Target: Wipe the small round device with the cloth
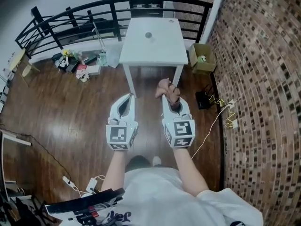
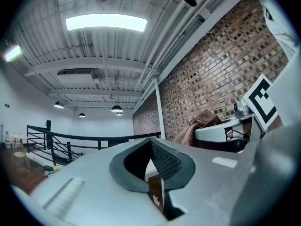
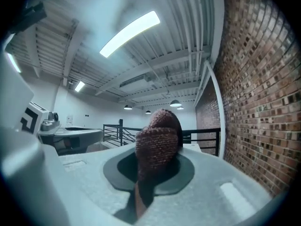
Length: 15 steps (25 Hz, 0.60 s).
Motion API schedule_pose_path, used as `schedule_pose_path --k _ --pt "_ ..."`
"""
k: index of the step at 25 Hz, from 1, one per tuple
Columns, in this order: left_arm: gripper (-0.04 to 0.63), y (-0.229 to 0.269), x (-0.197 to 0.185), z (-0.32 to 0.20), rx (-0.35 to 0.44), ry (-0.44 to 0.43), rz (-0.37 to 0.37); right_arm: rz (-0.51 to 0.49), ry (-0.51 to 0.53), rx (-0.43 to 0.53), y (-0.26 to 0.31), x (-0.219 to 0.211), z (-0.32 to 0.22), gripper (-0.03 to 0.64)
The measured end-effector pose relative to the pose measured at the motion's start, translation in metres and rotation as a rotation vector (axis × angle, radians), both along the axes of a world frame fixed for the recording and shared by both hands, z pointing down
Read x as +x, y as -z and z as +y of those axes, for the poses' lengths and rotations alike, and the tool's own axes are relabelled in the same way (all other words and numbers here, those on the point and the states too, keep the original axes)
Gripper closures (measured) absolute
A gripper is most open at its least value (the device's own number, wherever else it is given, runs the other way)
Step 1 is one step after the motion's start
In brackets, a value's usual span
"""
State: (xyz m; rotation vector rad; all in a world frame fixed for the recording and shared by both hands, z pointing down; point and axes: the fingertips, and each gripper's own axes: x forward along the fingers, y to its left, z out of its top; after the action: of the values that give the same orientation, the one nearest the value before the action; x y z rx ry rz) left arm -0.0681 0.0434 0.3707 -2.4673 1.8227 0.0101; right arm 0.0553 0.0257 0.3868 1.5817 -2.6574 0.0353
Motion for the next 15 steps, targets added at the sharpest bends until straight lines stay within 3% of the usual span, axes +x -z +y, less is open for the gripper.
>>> schedule_pose_path --k 8,15 --pt "0.580 -0.019 -0.032 -0.115 0.001 0.012 0.028 0.036 0.031 -0.035 -0.023 -0.032 -0.106 0.592" --pt "0.580 -0.016 -0.060 -0.262 0.001 -0.054 0.056 0.051 -0.029 -0.037 -0.024 -0.062 -0.251 0.592"
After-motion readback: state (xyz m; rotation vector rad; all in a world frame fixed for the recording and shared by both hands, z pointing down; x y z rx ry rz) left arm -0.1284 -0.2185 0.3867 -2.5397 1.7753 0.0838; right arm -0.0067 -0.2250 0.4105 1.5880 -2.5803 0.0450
